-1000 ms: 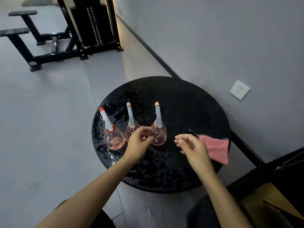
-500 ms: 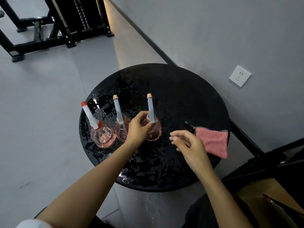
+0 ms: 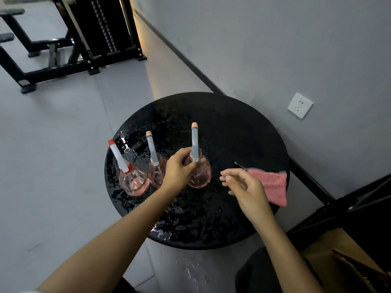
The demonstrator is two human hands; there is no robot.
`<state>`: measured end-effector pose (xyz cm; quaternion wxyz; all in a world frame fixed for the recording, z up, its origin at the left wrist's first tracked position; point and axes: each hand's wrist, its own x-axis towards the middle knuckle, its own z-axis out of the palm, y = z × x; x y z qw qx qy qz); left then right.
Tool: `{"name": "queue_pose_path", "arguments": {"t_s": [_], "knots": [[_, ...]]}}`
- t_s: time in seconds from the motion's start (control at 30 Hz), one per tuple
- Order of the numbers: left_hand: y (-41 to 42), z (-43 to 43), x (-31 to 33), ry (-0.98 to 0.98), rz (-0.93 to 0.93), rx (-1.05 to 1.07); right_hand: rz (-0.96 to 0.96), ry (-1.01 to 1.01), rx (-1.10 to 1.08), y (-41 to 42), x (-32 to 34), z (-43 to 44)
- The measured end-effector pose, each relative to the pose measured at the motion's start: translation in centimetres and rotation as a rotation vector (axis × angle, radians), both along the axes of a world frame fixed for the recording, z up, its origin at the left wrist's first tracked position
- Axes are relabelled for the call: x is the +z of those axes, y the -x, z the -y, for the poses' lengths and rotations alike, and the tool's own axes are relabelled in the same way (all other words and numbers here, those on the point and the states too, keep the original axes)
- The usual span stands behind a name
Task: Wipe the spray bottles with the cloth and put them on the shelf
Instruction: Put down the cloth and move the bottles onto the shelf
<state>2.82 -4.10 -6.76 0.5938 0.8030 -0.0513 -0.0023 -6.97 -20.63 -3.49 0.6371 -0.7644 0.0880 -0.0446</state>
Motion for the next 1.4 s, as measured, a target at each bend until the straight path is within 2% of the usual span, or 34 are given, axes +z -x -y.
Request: {"name": "queue_pose_path", "arguments": {"t_s": [0.33, 0.53, 0.93, 1.4], "knots": [[2.1, 1.4, 6.1, 0.089, 0.032, -0.059, 0.133, 0.036, -0.051, 2.9, 5.4, 3.0], [5.1, 4.2, 10.9, 0.119, 0.136, -0.157, 0.234, 0.04, -0.104, 5.9, 8.8, 5.5], [13.4, 12.7, 15.3, 0.188, 0.193, -0.506, 0.301, 0.135, -0.255, 14.8, 12.3, 12.4], [23.7, 24.7, 16.0, 0.23, 0.149, -0.898, 0.308, 0.085, -0.533, 27.2, 12.4, 22.2]]}}
